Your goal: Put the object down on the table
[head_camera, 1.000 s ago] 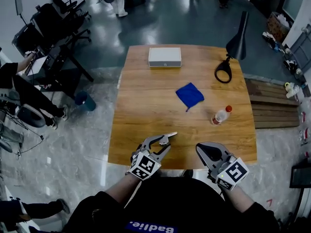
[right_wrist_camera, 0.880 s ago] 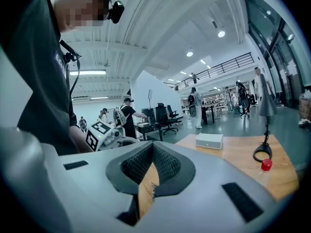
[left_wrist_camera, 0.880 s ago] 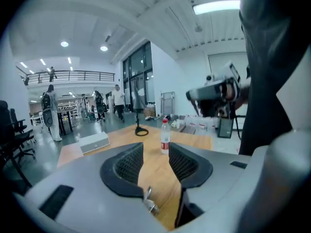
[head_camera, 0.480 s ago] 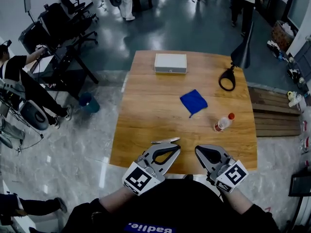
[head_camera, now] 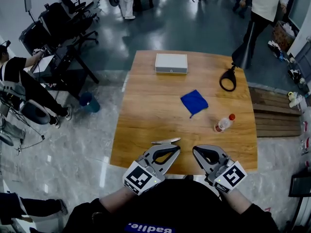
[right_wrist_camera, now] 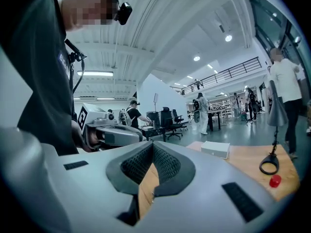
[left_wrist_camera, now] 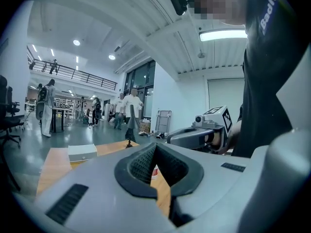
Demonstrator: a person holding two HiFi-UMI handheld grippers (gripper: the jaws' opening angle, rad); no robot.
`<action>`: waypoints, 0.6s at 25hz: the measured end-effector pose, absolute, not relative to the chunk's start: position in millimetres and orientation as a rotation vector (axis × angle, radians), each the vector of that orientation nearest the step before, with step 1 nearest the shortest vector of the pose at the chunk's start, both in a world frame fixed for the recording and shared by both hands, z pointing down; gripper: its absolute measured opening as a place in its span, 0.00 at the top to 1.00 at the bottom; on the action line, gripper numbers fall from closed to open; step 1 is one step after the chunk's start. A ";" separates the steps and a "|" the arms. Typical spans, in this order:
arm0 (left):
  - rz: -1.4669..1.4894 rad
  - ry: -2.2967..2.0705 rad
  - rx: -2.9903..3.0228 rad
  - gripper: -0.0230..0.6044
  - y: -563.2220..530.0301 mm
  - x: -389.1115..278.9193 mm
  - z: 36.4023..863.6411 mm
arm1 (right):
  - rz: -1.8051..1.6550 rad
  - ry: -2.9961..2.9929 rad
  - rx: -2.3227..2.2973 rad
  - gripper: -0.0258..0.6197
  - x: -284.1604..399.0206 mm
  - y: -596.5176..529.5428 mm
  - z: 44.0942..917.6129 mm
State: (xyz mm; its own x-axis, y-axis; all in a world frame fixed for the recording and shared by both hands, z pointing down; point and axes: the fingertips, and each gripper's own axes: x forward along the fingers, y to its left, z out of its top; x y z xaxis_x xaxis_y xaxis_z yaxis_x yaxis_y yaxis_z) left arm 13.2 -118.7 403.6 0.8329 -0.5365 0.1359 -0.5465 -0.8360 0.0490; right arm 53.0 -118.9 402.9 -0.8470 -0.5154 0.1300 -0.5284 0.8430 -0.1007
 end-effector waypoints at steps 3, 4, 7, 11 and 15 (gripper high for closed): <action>0.184 -0.857 2.922 0.95 -118.3 14.7 406.6 | 0.204 -2.923 0.832 0.95 53.3 -119.0 404.3; 0.186 -0.853 2.922 0.95 -117.9 15.2 407.8 | 0.205 -2.923 0.833 0.95 53.4 -119.0 405.2; 0.190 -0.847 2.924 0.95 -118.0 16.5 409.0 | 0.206 -2.921 0.836 0.95 54.2 -119.6 406.5; 0.195 -0.848 2.924 0.95 -117.4 17.3 409.4 | 0.210 -2.916 0.840 0.95 55.7 -118.5 407.1; 0.202 -0.851 2.932 0.95 -115.1 15.1 409.4 | 0.206 -2.914 0.848 0.95 54.6 -116.3 406.5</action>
